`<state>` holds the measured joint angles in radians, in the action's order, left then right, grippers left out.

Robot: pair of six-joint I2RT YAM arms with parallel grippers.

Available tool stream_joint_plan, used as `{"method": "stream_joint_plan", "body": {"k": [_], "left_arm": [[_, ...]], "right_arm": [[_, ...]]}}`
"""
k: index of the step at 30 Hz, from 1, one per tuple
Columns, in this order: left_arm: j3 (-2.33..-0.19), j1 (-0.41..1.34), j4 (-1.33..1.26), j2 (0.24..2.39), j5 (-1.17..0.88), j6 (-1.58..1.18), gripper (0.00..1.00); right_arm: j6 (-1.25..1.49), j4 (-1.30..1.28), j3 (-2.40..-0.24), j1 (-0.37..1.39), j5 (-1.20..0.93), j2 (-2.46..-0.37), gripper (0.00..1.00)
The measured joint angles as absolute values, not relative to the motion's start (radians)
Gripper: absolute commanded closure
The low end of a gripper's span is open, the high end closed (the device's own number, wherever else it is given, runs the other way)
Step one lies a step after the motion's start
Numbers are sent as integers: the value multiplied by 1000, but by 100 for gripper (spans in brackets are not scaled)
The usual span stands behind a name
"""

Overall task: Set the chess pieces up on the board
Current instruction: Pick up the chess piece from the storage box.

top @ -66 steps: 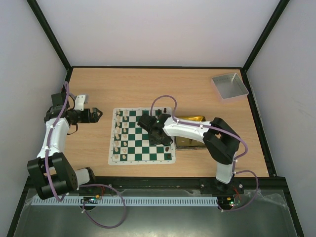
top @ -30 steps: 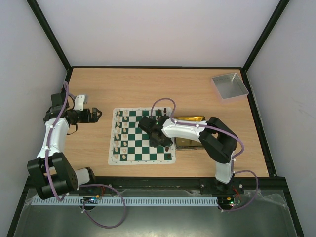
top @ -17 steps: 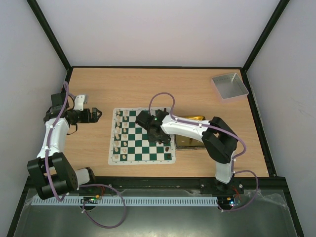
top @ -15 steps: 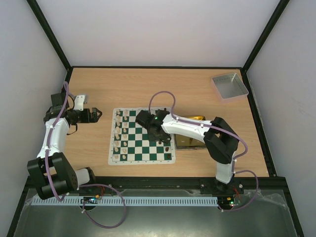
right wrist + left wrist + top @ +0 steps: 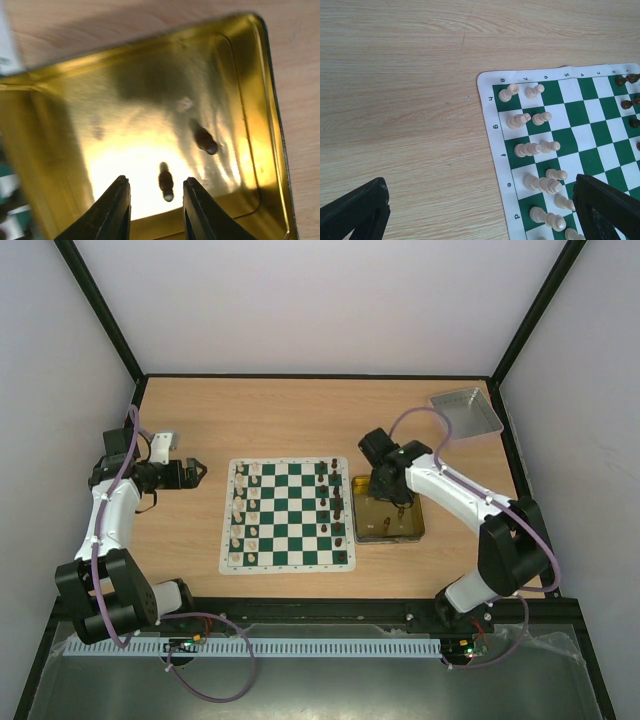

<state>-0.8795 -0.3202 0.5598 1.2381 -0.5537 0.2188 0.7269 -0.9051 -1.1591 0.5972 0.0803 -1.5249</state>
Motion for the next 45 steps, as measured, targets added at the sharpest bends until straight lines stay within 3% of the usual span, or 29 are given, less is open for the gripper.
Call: {"method": "stream_joint_plan", "body": {"k": [5,27,39,45], "left_arm": [[-879,-320,560,1238,-554,218,1],[-879,-320,560,1246,-553,218,1],[-879,-320,560,1246,-553,218,1],[-879,-320,560,1247,-553,218,1]], "right_arm": [[694,-873,-1039,531,31,-1540,72],[665,-742,-913,529,-46,-1541,72],[660,-702,-881,529,-57,-1565,94],[658,-733,-910,531,-29,-1557,95]]}}
